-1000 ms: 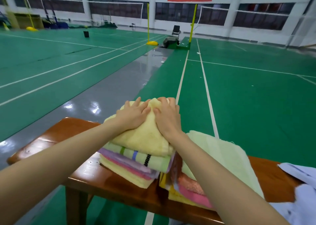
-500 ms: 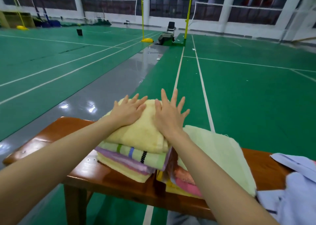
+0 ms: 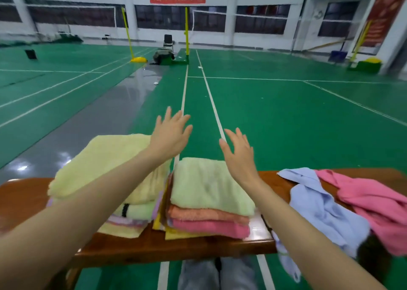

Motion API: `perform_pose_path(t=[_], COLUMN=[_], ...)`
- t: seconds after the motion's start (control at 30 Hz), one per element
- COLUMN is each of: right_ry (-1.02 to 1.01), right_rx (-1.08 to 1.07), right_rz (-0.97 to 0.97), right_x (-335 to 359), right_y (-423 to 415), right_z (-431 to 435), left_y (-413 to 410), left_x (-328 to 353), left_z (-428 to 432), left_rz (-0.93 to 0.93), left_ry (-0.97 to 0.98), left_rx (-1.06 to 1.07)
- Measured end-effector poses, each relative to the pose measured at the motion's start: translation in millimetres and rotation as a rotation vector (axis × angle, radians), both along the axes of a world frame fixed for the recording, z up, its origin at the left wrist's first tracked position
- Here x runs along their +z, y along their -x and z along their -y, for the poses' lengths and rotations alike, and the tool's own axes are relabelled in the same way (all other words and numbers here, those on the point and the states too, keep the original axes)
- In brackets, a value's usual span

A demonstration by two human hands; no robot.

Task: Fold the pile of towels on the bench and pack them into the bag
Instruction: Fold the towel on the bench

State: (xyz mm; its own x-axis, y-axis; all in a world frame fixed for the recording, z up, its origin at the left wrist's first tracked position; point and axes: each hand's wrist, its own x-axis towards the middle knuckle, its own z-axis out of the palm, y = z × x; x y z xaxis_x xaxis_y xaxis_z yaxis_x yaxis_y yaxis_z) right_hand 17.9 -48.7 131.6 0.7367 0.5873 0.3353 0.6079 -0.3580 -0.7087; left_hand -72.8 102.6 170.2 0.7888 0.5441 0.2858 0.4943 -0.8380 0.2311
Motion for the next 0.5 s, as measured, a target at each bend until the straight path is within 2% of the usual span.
perform_pose_path(t=[0.1,0.13,0.17,0.2,0.27,0.3,0.33,0.37,0.4,0.43,0.47,0.5], right_ry=[-0.091,-0.074,-0.017,0.047,0.142,0.185,0.242,0.309,0.386,0.455,0.529,0.577], right_rx=[-0.193,-0.259,-0.32,-0.361,-0.431,-0.475,-0.508,-0.542,-0.551,-0.547,-0.552,-0.558], right_rz=[0.062,0.059,0.044,0.036,0.037,0.017,0.008,-0.013,-0.027,-0.093,-0.163,-0.251], right_x=[-21.7,-30.3,-39.8,-50.9,-73.6,-85.4,-94.2,-107.3,-118.4,-126.0,-139.8,-148.2], right_y=[-37.1,-48.6,-59.7,-70.9,-88.8,-95.0,-100.6,-104.9,-108.8,-108.4,-111.0,-111.0], right_z=[69.9,94.0,117.4,138.8,175.3,190.3,202.6,211.7,218.3,222.7,224.4,224.7], left_y=[-41.4,-57.7,-44.4,-94.8,-230.3,-272.7,-288.6,-277.9,-236.8,-187.4,-136.0,-91.6], left_x=[-4.4,-21.1,-5.1,-66.4,-238.0,-301.0,-333.0,-336.8,-285.8,-213.3,-155.1,-119.4], left_z=[90.0,114.7,138.2,160.2,150.9,160.8,172.3,178.7,196.8,215.3,234.6,246.8], left_rz=[0.016,-0.009,-0.048,-0.031,-0.406,-0.532,-0.601,-0.56,-0.354,-0.477,-0.448,-0.571], left_ry=[0.045,0.077,0.077,0.142,0.405,0.468,0.701,0.728,0.771,0.673,0.406,0.324], left_rx=[-0.318,-0.436,-0.483,-0.595,-0.626,-0.755,-0.857,-0.864,-0.728,-0.661,-0.647,-0.624])
